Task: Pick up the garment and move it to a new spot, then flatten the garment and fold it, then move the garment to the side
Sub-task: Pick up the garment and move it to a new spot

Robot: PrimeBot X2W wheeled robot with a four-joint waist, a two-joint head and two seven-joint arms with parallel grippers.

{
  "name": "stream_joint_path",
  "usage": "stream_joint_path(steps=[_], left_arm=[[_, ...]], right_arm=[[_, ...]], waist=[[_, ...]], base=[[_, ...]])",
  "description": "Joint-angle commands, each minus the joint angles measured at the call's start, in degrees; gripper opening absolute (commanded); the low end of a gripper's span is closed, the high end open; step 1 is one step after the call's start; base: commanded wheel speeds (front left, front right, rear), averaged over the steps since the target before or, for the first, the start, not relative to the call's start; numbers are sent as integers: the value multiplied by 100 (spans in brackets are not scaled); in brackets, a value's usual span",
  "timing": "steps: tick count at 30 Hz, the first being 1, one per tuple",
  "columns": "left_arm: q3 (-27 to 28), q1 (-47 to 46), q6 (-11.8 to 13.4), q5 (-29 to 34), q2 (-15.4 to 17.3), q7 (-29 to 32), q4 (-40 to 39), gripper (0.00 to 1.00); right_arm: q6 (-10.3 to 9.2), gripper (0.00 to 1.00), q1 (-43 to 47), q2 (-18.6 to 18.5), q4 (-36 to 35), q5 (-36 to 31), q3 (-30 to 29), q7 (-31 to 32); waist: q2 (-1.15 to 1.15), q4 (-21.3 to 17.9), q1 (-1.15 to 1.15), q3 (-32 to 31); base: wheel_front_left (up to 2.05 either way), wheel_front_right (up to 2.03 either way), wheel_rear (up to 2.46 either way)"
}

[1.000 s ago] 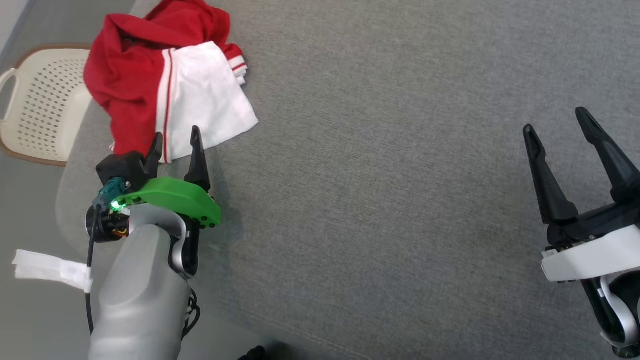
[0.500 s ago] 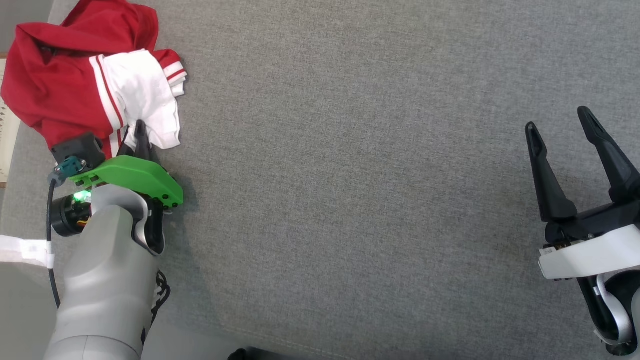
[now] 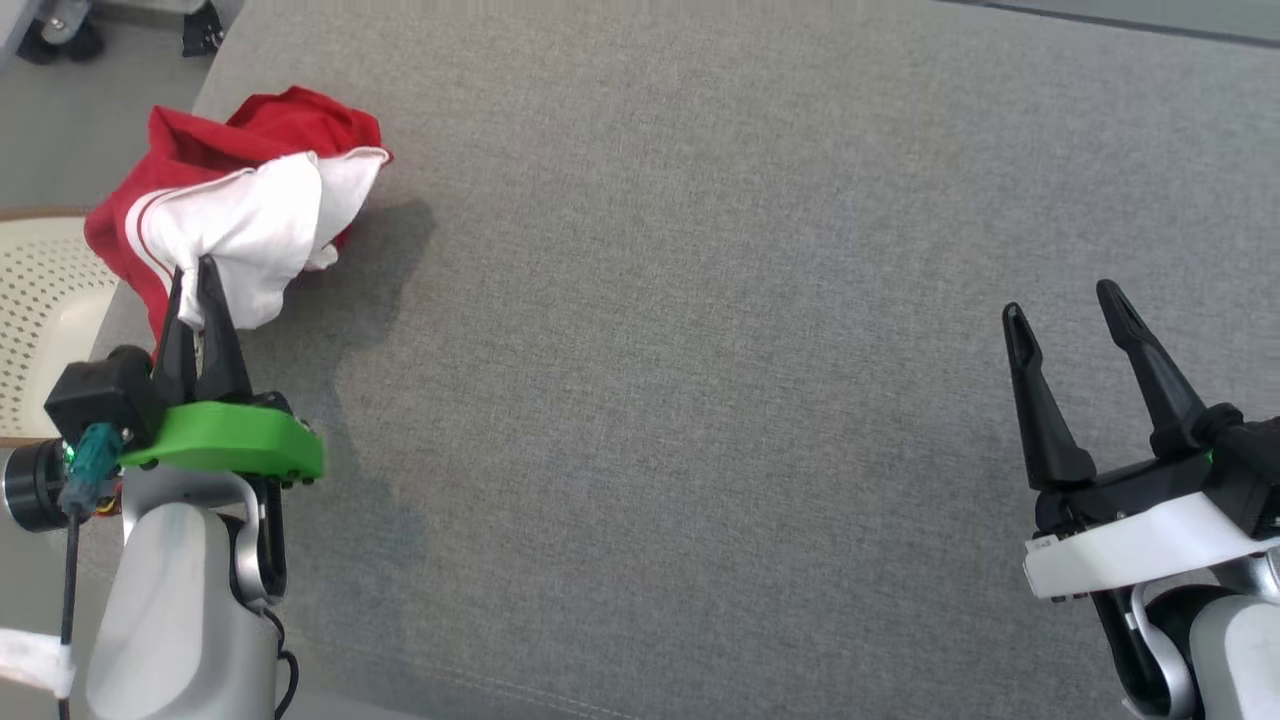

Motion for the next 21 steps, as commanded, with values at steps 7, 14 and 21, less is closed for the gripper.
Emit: stream_joint_path(steps=[7,14,21], left_arm=[[-186,1018,-29,365,-151,-2,-1447,0],[-1004,1022,-399,449,-327,162,-1727,0],[-2225,403,-725,481,-476,380,-1518,0]], right_arm=[[-7,100,245,220,145,42,22,-180],[-7,100,135,302,145,72,90,-233],[-7,100,-59,428,277,163,86,-484]], waist=[[0,-658,0,-855],[0,-1510,0,-638],[0,-2564,0,-7]], base=[[0,0,0],[0,0,0],[0,0,0]])
